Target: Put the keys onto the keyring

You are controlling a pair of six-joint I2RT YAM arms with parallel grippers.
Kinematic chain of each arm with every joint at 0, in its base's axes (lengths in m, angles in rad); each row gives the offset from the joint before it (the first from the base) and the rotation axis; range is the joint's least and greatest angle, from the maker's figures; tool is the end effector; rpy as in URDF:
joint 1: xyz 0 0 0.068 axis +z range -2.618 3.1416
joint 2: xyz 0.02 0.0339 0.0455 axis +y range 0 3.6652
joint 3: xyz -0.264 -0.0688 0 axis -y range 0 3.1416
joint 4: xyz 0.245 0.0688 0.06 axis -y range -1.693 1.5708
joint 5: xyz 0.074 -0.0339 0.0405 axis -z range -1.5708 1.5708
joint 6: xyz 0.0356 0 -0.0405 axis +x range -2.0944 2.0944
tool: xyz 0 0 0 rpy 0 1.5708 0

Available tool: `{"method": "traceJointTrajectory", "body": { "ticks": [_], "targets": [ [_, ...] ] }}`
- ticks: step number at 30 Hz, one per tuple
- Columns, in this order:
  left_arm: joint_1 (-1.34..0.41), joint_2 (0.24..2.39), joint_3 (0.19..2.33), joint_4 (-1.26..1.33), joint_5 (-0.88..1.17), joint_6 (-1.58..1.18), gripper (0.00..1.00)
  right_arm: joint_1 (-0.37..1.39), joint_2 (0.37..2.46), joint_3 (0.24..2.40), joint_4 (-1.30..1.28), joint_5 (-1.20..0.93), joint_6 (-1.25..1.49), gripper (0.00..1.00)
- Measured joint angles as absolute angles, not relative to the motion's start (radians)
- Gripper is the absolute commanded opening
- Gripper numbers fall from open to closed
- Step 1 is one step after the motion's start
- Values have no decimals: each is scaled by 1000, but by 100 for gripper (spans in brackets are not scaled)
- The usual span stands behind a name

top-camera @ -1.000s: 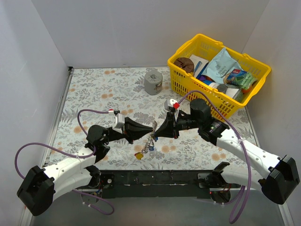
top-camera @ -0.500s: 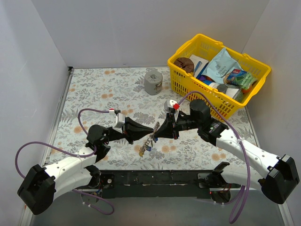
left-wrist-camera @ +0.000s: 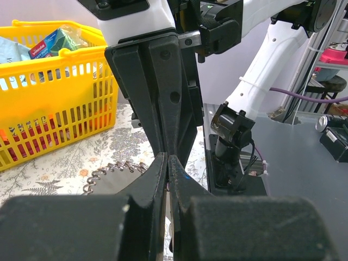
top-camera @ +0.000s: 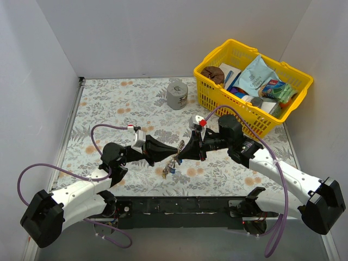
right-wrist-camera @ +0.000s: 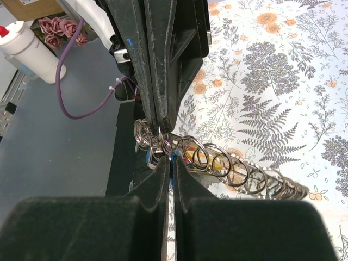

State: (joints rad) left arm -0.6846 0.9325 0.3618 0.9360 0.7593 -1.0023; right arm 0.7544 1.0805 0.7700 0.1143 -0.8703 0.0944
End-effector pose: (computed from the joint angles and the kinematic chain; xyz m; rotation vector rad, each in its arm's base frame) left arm 0.1352 -0.1420 0.2793 0.5646 1.4705 -1.8406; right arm 0.1580 0.1858 0.3098 -1.2203 1.4650 1.3567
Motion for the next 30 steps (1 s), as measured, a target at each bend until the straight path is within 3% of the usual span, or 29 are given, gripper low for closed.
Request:
{"method": "traceJointTrajectory", "body": {
  "ticks": [7,14,16,26,30],
  "targets": [
    [-685,923,384,899,758,-972,0,755,1054,769,92,-836,81,35],
    [-685,899,396,874,758,-947,0,755,1019,769,74,-800,70,44],
    [-685,898,396,865,758,-942,0,755,1020,769,70,-795,70,51],
    [-685,892,396,831,758,-927,0,755,987,769,53,-762,57,57],
    [-685,892,396,818,758,-921,0,755,986,769,56,-764,58,53]
  ]
}}
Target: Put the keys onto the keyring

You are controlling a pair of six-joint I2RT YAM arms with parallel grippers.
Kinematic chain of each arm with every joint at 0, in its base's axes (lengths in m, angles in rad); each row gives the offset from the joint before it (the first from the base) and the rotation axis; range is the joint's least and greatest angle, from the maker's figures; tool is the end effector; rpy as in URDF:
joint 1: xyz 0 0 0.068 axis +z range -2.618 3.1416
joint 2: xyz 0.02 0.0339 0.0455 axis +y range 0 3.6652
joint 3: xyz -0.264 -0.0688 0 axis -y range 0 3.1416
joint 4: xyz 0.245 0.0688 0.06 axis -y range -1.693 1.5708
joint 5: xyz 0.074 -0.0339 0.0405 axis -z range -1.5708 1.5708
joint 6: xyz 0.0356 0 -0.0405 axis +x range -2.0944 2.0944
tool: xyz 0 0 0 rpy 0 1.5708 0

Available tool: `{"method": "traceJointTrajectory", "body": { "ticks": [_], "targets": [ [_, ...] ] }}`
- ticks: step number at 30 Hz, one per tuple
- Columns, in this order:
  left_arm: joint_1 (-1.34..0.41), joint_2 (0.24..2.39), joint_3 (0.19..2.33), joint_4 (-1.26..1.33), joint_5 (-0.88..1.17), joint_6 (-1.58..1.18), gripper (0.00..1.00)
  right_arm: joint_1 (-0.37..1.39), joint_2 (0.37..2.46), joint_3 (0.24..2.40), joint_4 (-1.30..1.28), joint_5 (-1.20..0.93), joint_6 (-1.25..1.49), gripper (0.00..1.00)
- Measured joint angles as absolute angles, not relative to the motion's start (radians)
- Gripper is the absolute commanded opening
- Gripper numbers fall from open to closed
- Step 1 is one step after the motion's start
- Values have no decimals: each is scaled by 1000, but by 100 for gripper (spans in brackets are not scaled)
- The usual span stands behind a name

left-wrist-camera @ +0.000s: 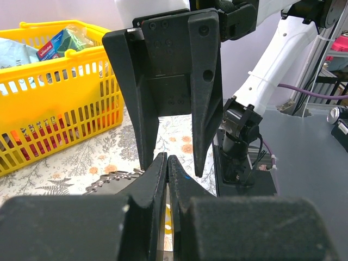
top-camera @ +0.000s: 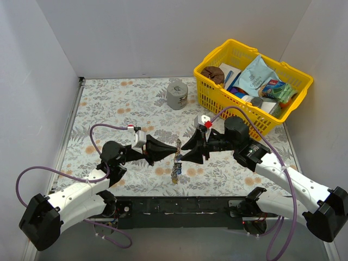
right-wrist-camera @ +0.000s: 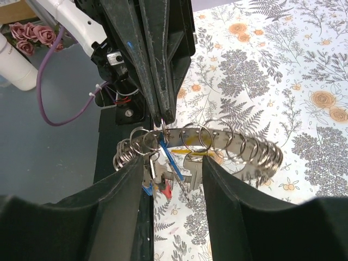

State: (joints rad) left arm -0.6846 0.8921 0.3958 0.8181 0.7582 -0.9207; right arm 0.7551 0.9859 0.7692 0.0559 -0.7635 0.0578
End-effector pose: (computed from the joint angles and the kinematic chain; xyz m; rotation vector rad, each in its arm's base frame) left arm 0.1340 -0.1410 0.2867 0.6014 1.4760 -1.7781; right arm 0.1469 0.1720 0.3236 -1.1632 1.4449 1.2377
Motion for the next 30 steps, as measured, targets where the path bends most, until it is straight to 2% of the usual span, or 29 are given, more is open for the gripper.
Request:
{"method": "traceJointTrajectory", "body": {
  "ticks": [15,21,24,25,26,30],
  "targets": [
    [-685,888,396,816,758,-920,0,755,986,769,132,-786,107,38],
    [-685,888,396,815,758,-920,0,756,990,769,178,-808,139,27],
    [-685,888,396,816,759,-920,0,760,991,769,194,-817,152,15],
    [-685,888,396,817,759,-920,0,761,992,769,197,-818,155,6],
    [-685,888,396,819,760,-920,0,760,995,769,201,-819,159,1],
    [-685,888,396,823,768,-921,0,760,1006,769,213,-826,167,1]
  ]
}}
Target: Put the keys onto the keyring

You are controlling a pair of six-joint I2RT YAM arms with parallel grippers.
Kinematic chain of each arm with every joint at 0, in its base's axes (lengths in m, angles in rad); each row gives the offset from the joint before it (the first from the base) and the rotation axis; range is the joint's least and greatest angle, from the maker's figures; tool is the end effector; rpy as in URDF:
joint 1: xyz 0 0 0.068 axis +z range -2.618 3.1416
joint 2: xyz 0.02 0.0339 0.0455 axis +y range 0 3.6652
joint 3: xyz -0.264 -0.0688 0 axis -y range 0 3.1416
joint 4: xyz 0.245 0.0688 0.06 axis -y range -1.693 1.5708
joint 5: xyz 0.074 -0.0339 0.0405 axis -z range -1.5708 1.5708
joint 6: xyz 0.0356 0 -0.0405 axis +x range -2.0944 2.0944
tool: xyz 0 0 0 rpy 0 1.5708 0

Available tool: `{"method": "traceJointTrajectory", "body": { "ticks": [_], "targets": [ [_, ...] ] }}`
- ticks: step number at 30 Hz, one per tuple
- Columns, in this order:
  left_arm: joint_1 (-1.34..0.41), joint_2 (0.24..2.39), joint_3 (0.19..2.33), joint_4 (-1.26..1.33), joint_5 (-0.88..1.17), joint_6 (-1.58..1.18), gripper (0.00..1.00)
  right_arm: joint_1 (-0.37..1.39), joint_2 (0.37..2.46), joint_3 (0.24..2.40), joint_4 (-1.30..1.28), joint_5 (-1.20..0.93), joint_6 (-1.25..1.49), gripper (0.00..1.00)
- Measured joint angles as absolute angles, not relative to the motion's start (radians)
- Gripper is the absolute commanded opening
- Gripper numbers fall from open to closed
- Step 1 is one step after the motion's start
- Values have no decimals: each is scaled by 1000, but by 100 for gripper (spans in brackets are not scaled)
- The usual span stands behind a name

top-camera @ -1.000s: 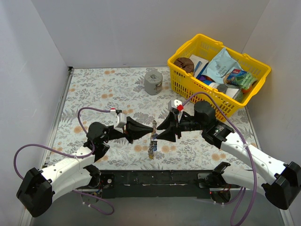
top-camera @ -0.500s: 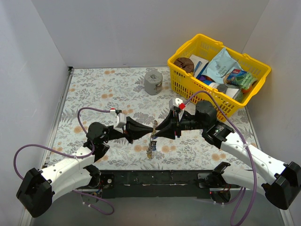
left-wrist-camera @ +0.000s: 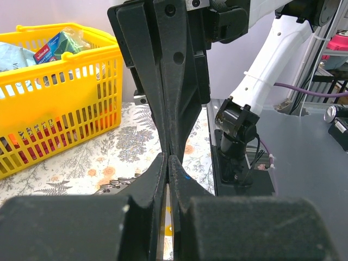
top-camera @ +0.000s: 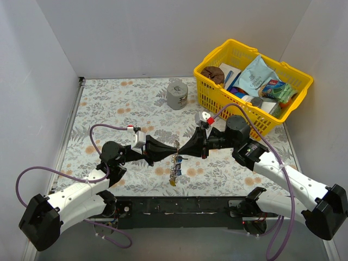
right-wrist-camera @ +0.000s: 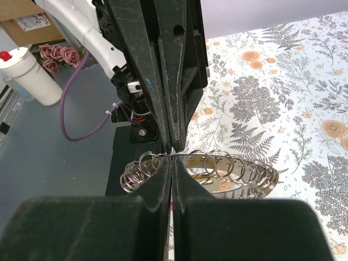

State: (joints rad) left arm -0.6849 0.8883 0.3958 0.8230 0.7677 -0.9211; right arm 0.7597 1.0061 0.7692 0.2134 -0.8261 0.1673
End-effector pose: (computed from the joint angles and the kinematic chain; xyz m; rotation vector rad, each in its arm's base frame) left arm 0.1330 -0.1406 0.2877 0.6143 1.4668 -1.7828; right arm 0.1480 0.1767 0.3350 -1.1392 1.3507 1.3461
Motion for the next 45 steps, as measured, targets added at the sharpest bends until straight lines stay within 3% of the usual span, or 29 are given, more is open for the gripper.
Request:
{"method": "traceJointTrajectory", "body": {
  "ticks": [6,9,11,21,26,29,36,45],
  "targets": [
    [-685,889,396,823,774,-923,0,760,1019,769,221,-841,179,15],
    [-685,892,402,824,774,-924,0,768,1023,769,228,-842,180,12],
    [-685,892,405,825,774,-924,0,769,1023,769,233,-842,181,1],
    [-685,891,411,797,783,-914,1,769,1029,773,214,-838,168,1],
    [-684,888,479,607,796,-831,28,769,1058,842,48,-822,80,1],
    [-684,888,569,459,797,-744,38,775,1107,918,-107,-801,-10,1],
    [-684,904,741,123,785,-541,41,777,1210,1023,-401,-780,-189,1],
    [-684,991,780,-115,819,-398,42,778,1281,1114,-612,-754,-319,1]
  ]
}}
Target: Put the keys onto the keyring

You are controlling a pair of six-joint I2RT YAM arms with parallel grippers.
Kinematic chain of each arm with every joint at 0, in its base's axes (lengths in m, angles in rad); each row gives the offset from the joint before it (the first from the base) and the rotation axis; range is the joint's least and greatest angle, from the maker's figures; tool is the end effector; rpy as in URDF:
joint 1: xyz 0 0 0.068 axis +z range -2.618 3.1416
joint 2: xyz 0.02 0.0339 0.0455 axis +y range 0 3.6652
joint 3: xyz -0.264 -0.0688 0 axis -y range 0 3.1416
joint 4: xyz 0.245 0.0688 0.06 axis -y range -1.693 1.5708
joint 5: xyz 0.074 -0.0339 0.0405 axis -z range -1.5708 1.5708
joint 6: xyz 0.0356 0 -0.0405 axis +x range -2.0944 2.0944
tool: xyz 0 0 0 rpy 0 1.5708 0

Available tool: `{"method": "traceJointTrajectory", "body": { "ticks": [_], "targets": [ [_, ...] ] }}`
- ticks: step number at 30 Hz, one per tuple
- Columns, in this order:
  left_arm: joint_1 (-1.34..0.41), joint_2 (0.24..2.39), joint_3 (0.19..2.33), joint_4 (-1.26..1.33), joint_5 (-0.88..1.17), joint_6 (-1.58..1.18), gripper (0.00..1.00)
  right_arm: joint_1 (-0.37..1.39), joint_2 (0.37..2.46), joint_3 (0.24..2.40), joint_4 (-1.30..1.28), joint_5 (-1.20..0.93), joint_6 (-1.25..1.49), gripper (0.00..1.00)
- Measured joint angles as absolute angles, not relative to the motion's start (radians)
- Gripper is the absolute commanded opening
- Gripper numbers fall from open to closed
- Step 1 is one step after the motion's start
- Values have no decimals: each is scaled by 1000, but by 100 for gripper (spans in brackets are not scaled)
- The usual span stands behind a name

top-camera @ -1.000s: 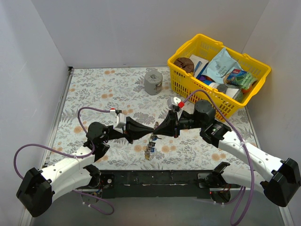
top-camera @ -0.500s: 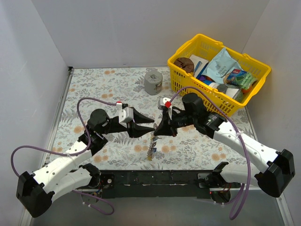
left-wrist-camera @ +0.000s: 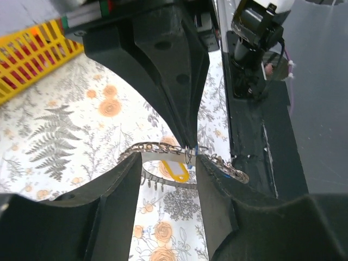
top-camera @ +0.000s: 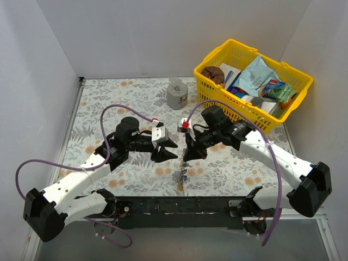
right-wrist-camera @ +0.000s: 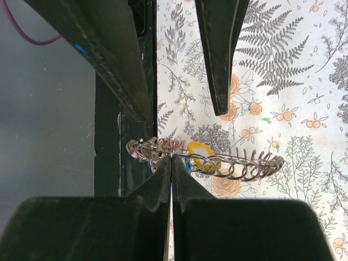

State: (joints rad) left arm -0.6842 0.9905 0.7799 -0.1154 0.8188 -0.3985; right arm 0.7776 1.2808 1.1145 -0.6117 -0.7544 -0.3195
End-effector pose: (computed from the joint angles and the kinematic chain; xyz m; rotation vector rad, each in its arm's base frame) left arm 0.1545 -0.1595 0.3103 0.8951 1.8784 -1.4734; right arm 0.1733 0.2049 0.3149 -1.5303 1.7700 1.1100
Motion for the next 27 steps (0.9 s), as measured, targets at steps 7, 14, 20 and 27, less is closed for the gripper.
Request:
{"method": "traceJointTrajectory", "body": {
  "ticks": [7,14,20,27],
  "targets": [
    [-685,1072,780,-120,894,-405,31,778,1284,1116,-649,-746,-342,1],
    [-685,1111,780,-88,939,-427,29,777,1284,1116,-648,-743,-343,1],
    [-685,1143,780,-77,963,-436,29,778,1284,1116,-631,-739,-340,1],
    [-693,1164,780,-72,970,-451,25,778,1284,1116,-622,-739,-340,1]
  ]
}}
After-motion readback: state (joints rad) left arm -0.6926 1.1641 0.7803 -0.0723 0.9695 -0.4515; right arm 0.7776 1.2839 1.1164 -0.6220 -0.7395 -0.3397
